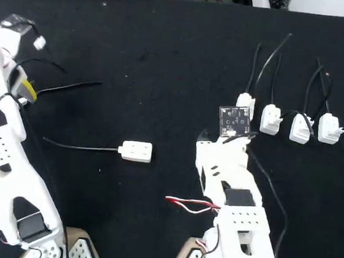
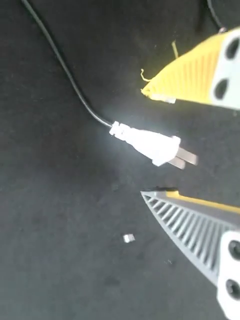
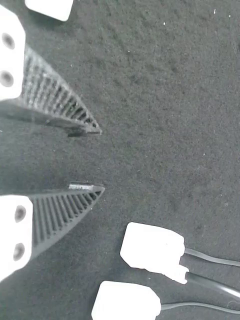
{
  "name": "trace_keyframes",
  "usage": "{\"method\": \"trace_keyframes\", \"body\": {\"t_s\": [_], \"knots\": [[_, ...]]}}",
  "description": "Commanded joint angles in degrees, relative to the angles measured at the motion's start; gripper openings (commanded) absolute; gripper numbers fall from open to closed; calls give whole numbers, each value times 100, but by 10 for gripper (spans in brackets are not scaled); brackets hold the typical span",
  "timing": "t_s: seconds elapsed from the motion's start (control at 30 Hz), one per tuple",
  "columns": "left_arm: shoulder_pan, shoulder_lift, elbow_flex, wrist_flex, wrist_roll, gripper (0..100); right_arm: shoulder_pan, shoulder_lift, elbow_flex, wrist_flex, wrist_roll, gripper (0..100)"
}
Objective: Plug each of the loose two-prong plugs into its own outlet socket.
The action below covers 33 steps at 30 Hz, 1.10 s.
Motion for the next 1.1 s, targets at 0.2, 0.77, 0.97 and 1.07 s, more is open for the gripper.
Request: {"method": "trace_keyframes", "body": {"t_s": [0.2, 0.77, 0.97, 1.07], "knots": [[-119, 527, -743, -114, -114, 236, -79, -154, -295, -105, -44, 149], [207, 281, -2062, 1609, 747, 30, -53, -154, -303, -105, -44, 149], [479, -1108, -734, 1618, 1600, 30, -35, -154, -303, -97, -44, 149], [840, -2356, 866, 1600, 1618, 30, -35, -154, -312, -88, -44, 149]]}}
